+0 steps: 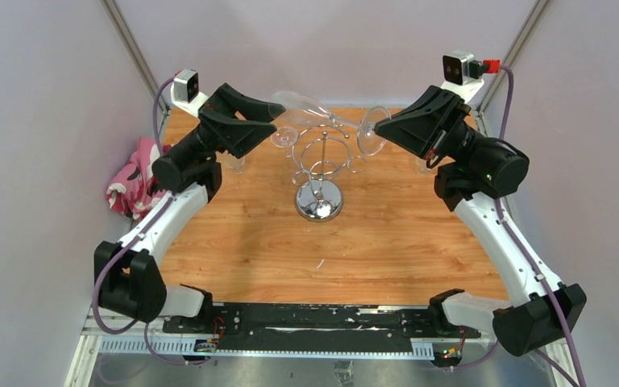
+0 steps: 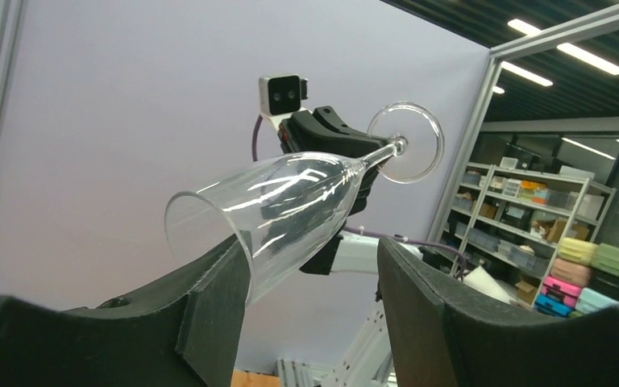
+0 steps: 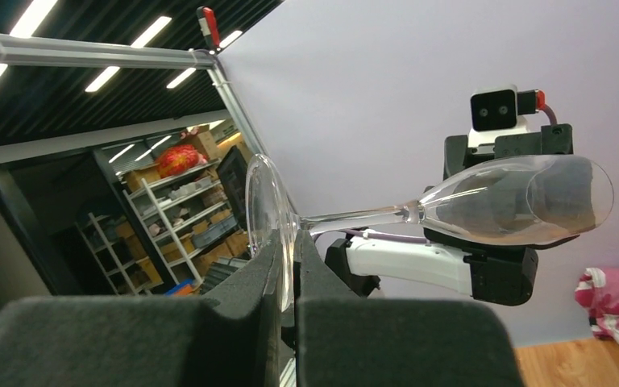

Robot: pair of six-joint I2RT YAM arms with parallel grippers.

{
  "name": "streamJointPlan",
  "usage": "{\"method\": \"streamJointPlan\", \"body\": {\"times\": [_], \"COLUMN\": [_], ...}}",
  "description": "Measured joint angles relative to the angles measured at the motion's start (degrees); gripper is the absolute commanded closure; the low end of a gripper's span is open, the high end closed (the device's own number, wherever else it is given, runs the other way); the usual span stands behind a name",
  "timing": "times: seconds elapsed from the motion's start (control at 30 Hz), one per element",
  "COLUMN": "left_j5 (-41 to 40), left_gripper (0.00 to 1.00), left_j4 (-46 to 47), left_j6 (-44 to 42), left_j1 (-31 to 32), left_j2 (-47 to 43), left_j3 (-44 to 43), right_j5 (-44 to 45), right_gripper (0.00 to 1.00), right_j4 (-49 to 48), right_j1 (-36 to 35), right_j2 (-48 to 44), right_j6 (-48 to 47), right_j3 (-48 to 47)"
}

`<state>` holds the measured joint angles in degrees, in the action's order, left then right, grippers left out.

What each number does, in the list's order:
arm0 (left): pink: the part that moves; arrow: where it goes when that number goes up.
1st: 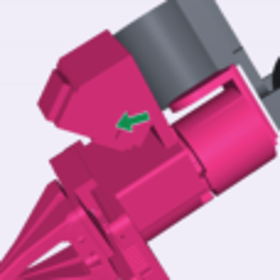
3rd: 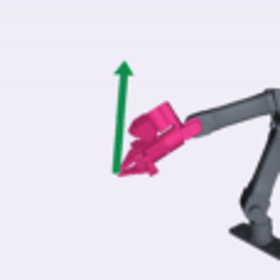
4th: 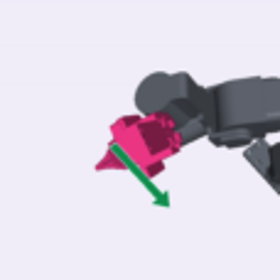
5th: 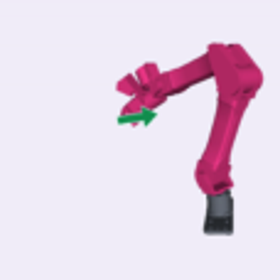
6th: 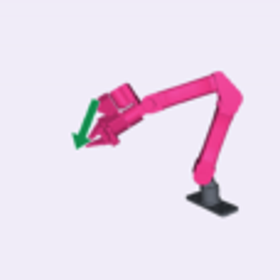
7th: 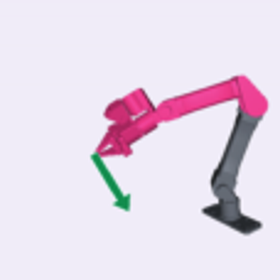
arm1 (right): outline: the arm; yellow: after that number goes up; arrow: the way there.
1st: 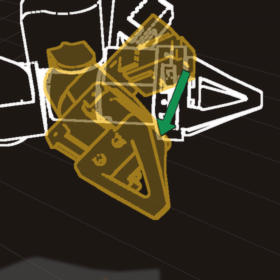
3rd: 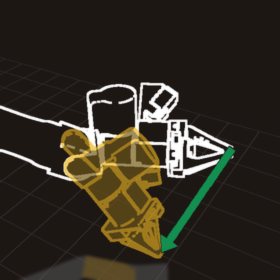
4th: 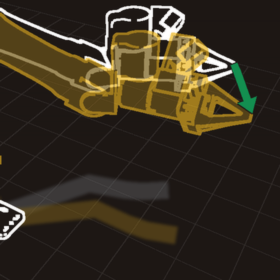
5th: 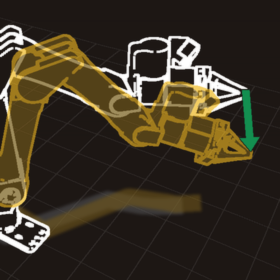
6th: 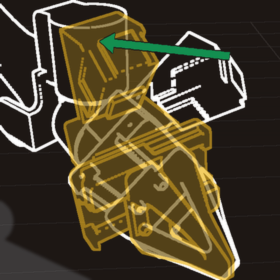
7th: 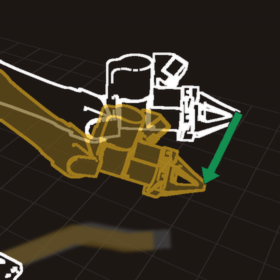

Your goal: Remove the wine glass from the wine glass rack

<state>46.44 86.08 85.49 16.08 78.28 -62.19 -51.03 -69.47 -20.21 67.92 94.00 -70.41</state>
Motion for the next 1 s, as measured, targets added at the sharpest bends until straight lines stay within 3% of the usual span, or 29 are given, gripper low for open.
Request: {"method": "streamJointPlan", "body": {"times": [0.5,0.6,0.87,1.0], "left_j5": [-2.36,-2.36,-2.89,-2.51], "left_gripper": [0.47,0.58,0.97,1.0], "left_j4": [-2.58,-2.6,-0.22,0.2], "left_j6": [-1.29,-1.27,2.14,2.8], "left_j1": [0.55,0.55,0.66,0.66], "left_j2": [-13.88,-16.06,-19.06,-20.17], "left_j3": [8.61,9.79,11.54,12.33], "right_j5": [0.42,0.5,3.67,5.07], "right_gripper": [1.0,1.0,1.0,1.0], "right_j4": [-15.04,-16.83,-20.57,-21.22], "right_j1": [-7.63,-8.85,-10.45,-10.58], "right_j2": [8.81,9.29,12.44,13.62], "right_j6": [8.63,9.29,12.66,14.16], "right_j3": [-0.46,-0.57,-1.79,-1.99]}}
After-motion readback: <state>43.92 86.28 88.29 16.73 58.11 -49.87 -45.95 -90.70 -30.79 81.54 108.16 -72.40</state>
